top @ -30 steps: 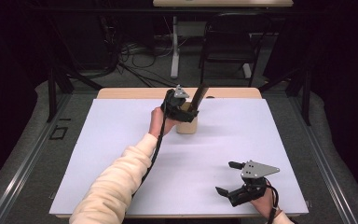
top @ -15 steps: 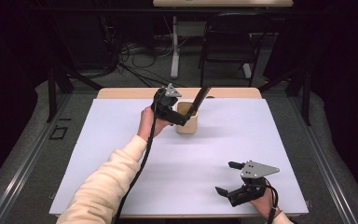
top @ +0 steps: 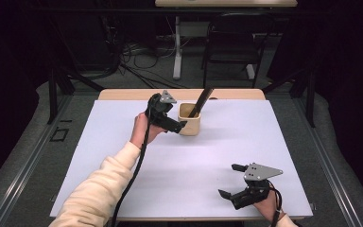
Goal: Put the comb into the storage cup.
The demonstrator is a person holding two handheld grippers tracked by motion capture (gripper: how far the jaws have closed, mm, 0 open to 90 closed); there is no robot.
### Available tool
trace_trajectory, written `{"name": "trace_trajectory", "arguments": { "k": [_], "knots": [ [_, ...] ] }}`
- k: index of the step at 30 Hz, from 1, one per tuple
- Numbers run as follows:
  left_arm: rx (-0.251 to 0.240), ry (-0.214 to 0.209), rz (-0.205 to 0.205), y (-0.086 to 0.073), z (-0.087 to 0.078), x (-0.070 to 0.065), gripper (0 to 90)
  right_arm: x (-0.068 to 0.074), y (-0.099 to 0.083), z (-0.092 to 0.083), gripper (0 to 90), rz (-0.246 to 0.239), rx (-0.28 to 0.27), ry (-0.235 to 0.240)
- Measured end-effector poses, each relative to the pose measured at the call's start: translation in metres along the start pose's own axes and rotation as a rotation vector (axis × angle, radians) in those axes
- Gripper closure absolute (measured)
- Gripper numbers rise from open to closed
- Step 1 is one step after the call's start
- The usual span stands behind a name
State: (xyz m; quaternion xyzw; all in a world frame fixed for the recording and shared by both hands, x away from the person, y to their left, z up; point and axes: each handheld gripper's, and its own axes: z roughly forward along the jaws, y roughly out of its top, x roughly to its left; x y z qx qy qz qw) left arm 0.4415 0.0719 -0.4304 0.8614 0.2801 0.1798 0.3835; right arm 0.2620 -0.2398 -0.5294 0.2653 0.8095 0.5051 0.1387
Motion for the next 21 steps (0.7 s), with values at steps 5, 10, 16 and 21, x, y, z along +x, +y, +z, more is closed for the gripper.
{"name": "trace_trajectory", "arguments": {
  "k": [5,10,16,21],
  "knots": [
    [0.010,0.007,0.009,-0.008,-0.009,-0.002,0.3,0.000,0.000,0.000,0.0,-0.004,0.000,0.001],
    [0.013,0.020,0.010,-0.020,-0.016,-0.002,0.3,0.000,0.000,0.000,0.0,-0.004,0.003,0.002],
    [0.023,0.030,0.005,-0.028,-0.025,-0.001,0.3,0.000,0.000,0.000,0.0,0.001,-0.001,-0.001],
    [0.009,0.048,0.002,-0.039,-0.036,-0.004,0.2,0.000,0.000,0.001,0.0,-0.002,0.008,-0.001]
  ]
}}
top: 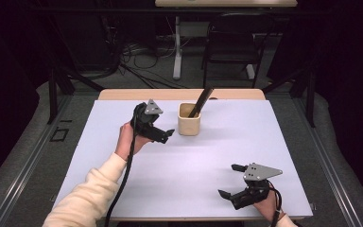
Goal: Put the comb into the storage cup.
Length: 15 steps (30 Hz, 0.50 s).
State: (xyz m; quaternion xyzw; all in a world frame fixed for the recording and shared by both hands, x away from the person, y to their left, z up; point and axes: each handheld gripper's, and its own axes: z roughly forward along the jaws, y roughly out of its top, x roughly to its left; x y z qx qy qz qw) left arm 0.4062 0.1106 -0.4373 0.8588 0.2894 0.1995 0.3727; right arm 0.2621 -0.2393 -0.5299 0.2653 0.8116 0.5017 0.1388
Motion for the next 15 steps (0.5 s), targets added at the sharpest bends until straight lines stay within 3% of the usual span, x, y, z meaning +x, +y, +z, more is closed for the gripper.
{"name": "trace_trajectory", "arguments": {
  "k": [5,15],
  "knots": [
    [-0.017,0.016,-0.006,-0.020,-0.009,-0.006,0.0,0.000,0.000,-0.001,0.0,-0.002,-0.005,0.003],
    [0.006,0.006,-0.036,-0.053,-0.016,-0.012,0.0,0.002,0.001,0.000,0.0,-0.003,0.002,0.005]
  ]
}}
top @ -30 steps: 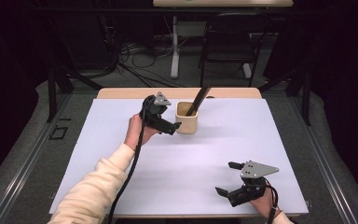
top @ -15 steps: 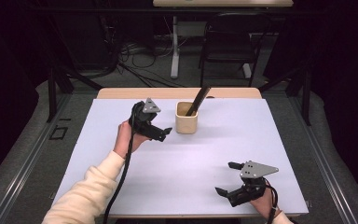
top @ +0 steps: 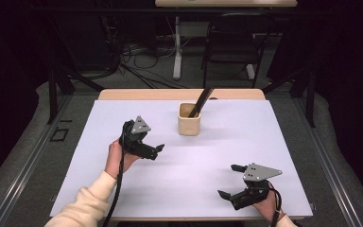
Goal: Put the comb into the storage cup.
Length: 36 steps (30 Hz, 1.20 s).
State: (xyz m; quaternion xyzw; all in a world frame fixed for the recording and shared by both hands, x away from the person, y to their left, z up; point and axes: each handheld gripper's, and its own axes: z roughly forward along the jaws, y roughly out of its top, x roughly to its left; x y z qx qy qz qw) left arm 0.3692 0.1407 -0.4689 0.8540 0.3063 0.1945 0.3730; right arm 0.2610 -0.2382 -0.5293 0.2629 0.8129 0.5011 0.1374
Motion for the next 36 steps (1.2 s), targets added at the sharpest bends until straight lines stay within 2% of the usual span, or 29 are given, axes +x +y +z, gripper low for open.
{"name": "trace_trajectory", "arguments": {
  "k": [10,19,27,30,36],
  "knots": [
    [0.003,0.003,0.002,-0.026,-0.006,-0.014,0.0,-0.001,-0.001,-0.001,0.0,0.001,0.000,-0.004],
    [-0.009,0.014,0.003,-0.042,-0.007,-0.024,0.0,0.000,-0.001,-0.001,0.0,-0.001,0.003,-0.007],
    [-0.017,0.020,0.003,-0.054,-0.005,-0.026,0.0,-0.001,-0.001,0.000,0.0,0.000,0.001,-0.006],
    [-0.006,0.018,0.005,-0.059,-0.005,-0.027,0.0,-0.001,-0.001,-0.001,0.0,0.003,0.002,-0.001],
    [-0.008,0.016,-0.006,-0.072,-0.008,-0.029,0.0,0.000,-0.001,0.001,0.0,0.004,0.014,0.005]
  ]
}}
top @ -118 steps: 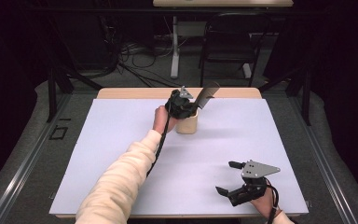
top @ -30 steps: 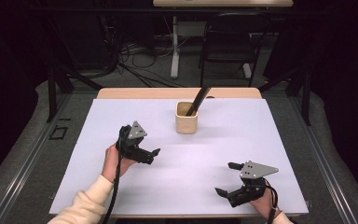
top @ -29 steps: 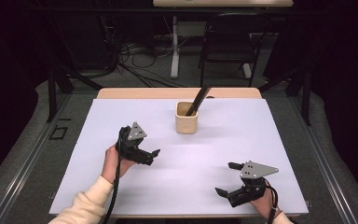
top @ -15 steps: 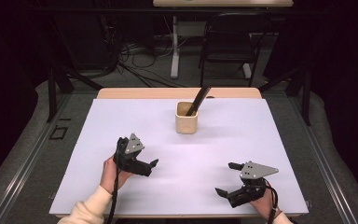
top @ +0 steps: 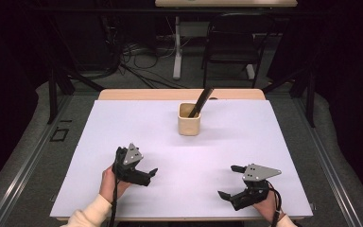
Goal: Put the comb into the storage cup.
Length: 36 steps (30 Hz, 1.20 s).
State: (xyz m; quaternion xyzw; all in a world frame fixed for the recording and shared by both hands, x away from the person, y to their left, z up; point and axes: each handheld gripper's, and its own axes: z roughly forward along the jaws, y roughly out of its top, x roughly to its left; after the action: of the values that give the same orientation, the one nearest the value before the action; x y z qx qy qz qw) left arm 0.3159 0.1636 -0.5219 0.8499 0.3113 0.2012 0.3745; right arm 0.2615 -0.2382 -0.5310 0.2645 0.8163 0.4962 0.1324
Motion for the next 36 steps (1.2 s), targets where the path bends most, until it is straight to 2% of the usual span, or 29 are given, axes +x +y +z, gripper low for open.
{"name": "trace_trajectory", "arguments": {
  "k": [4,11,19,32,36],
  "knots": [
    [0.003,0.026,-0.004,-0.006,-0.004,-0.001,0.0,-0.001,0.000,0.000,0.0,-0.003,0.002,-0.001],
    [-0.002,0.033,-0.009,-0.015,-0.008,-0.005,0.0,-0.001,-0.001,0.000,0.0,-0.007,0.008,0.004],
    [-0.023,0.034,-0.002,-0.019,-0.011,-0.007,0.0,-0.001,-0.001,0.000,0.0,-0.007,0.012,0.010],
    [-0.057,0.056,-0.013,-0.032,-0.028,-0.012,0.1,0.000,-0.001,0.000,0.0,-0.006,0.013,0.005],
    [-0.074,0.075,-0.015,-0.035,-0.033,-0.012,0.1,-0.001,-0.001,0.000,0.0,-0.005,0.012,0.002]
  ]
}}
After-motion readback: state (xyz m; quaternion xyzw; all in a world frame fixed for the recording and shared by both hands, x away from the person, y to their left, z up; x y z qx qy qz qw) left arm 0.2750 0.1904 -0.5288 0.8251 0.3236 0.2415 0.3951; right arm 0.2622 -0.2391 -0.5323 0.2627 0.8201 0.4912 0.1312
